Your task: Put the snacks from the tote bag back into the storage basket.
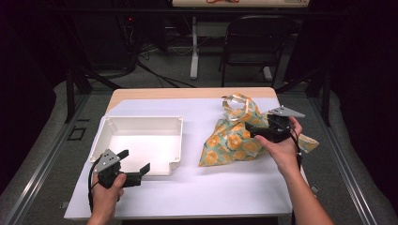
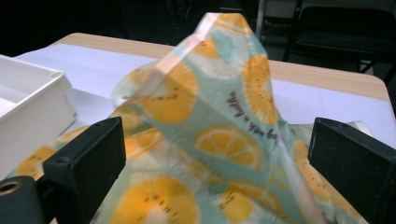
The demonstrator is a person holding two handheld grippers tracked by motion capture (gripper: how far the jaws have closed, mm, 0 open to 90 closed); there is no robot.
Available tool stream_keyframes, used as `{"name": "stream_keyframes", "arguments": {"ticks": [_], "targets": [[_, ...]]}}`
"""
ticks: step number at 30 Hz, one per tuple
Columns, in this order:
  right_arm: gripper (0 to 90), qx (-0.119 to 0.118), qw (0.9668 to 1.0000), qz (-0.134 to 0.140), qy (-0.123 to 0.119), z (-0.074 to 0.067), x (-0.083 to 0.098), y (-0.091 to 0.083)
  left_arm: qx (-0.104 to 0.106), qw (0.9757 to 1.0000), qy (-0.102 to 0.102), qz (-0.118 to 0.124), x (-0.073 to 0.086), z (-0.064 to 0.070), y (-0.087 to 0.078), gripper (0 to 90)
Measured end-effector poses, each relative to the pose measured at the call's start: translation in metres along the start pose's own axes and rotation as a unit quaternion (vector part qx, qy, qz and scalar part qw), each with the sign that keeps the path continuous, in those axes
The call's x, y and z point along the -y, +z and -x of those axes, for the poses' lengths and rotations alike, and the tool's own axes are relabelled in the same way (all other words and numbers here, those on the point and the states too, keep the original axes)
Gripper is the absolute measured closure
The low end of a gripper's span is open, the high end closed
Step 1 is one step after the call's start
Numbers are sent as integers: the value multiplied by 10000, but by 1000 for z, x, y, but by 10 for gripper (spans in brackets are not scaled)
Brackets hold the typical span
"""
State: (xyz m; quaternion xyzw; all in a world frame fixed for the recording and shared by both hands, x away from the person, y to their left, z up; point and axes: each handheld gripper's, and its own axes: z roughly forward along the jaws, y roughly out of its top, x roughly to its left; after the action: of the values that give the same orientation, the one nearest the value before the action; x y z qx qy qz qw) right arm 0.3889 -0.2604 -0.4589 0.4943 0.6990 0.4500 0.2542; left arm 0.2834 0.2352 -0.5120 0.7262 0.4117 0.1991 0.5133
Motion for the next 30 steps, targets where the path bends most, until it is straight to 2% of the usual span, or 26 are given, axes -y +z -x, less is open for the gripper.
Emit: {"name": "stream_keyframes", "arguments": {"ticks": [1,5,9,10,13,14,15,18,22,23,25,26,30], "targets": [[27,-24,9999,-98,101,5,-2,6,22,10000,17,7,0,0,0,3],[31,-141,9995,-225,163,8,-1,15,106,9999,80,-51,0,1,2,3],[115,-227,9991,-352,70,7,2,21,206,9997,89,-50,0,3,2,5],[272,-271,9993,-260,-6,6,4,19,256,9996,96,-36,0,4,1,6],[568,-326,9994,-2,-96,2,7,14,364,9993,120,35,-2,8,2,6],[648,-357,9993,25,-147,2,8,12,364,9993,120,35,-2,8,2,6],[648,-357,9993,25,-147,2,8,12,368,9992,115,46,-3,8,2,6],[871,-246,9996,99,-9,1,9,7,385,9992,85,63,-7,11,6,7],[900,-327,9991,282,3,-2,10,-2,390,9992,65,89,-10,15,10,8],[900,-389,9984,401,-26,-6,10,-7,412,9991,68,78,-12,16,12,10],[900,-422,9982,407,-82,-9,10,-10,434,9990,96,108,-15,19,15,12],[900,-515,9974,489,-125,-14,10,-16,447,9989,103,121,-16,22,17,13],[900,-623,9962,571,-204,-25,13,-23,543,9983,153,175,-24,31,25,34]]}}
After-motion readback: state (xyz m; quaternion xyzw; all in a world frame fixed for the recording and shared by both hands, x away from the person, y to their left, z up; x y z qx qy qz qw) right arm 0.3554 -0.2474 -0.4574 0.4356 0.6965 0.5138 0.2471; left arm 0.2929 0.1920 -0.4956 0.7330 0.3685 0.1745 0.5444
